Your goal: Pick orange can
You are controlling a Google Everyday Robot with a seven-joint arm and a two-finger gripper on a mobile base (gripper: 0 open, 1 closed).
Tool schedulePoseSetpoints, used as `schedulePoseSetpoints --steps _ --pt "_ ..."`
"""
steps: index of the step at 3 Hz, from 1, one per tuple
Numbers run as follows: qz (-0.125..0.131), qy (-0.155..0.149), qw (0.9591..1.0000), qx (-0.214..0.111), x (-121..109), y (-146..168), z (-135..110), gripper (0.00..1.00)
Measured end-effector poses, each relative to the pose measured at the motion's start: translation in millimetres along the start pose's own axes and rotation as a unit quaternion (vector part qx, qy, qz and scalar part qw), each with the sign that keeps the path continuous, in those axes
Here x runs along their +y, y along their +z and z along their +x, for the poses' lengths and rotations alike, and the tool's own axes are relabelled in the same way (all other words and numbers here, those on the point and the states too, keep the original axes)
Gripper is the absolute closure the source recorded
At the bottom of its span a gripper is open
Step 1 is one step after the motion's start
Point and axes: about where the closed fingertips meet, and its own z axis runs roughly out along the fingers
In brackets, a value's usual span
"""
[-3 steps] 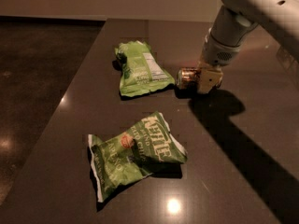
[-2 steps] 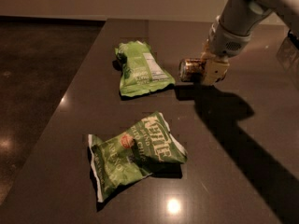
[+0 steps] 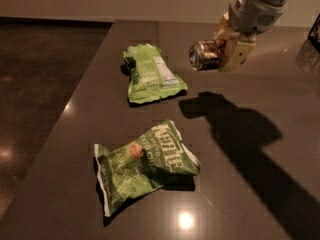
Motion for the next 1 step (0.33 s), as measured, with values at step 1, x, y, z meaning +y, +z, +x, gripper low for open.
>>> schedulePoseSetpoints --steps 1 --pt "0.006 -0.002 1.0000 -0.001 -3.9 2.4 -0.5 1.00"
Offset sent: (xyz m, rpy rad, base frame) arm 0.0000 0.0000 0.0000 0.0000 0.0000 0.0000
